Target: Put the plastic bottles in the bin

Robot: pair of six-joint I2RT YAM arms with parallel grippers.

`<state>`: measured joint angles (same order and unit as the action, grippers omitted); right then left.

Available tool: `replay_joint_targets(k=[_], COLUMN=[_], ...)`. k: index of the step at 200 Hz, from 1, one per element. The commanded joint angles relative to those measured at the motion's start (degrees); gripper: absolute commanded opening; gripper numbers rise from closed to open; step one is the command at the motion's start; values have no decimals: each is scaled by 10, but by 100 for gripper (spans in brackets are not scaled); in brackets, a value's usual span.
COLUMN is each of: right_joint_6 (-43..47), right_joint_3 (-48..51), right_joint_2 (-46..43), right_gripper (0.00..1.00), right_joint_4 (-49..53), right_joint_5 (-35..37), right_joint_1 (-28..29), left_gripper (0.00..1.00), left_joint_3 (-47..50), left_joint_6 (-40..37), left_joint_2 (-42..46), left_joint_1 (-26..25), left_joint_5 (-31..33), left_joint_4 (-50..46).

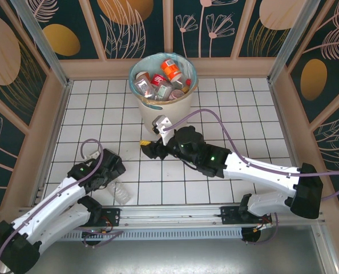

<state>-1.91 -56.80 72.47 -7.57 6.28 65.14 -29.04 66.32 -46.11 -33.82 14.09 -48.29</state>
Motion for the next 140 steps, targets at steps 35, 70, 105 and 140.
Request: replay_joint_targets(k=[35,70,105,140], right_joint_6=[6,4,-3,-14], right_joint_3=[29,27,-13,-147], right_joint_2=[-15,-16,-18,-24], right_gripper=[70,70,70,70], right_joint_4=[-28,-27,-9,74], right_joint_5=[15,19,6,-76], right_joint_1=[-5,-6,-20,-87], left_gripper=[79,55,60,63], left_joint_3=[108,83,-40,-259], left_joint_6=[54,11,-63,-288], left_joint_2=[17,26,28,19], left_joint_1=[-1,-1,-2,-2], left_joint_5=[-79,-50,56,141], left_joint_4=[136,133,59,98])
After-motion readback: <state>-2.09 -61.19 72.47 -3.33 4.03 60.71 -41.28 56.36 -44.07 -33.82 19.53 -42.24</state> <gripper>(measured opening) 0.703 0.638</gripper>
